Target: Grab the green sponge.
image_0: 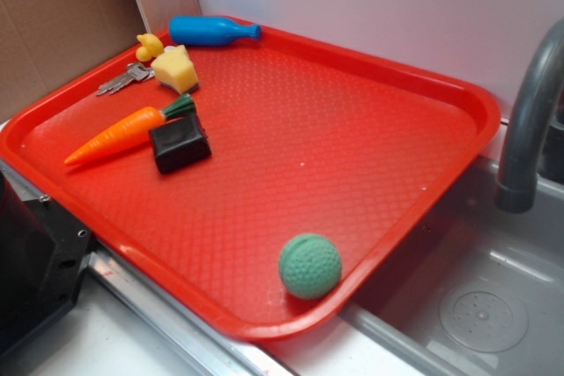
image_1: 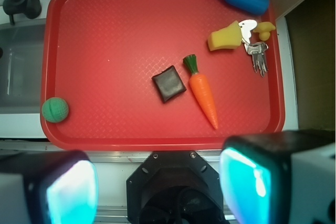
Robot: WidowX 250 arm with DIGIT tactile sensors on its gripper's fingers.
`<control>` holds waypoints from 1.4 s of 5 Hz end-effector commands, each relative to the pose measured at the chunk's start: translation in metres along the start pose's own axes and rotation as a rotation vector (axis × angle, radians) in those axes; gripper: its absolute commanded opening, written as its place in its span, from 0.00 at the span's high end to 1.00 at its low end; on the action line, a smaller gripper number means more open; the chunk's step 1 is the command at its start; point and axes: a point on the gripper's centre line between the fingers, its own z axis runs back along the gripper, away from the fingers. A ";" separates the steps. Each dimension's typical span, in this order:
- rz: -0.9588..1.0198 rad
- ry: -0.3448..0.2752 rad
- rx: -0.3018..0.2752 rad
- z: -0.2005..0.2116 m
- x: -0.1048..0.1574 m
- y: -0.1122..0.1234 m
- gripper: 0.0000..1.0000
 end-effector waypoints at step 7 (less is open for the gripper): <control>0.980 -0.240 0.124 -0.188 0.124 0.134 0.00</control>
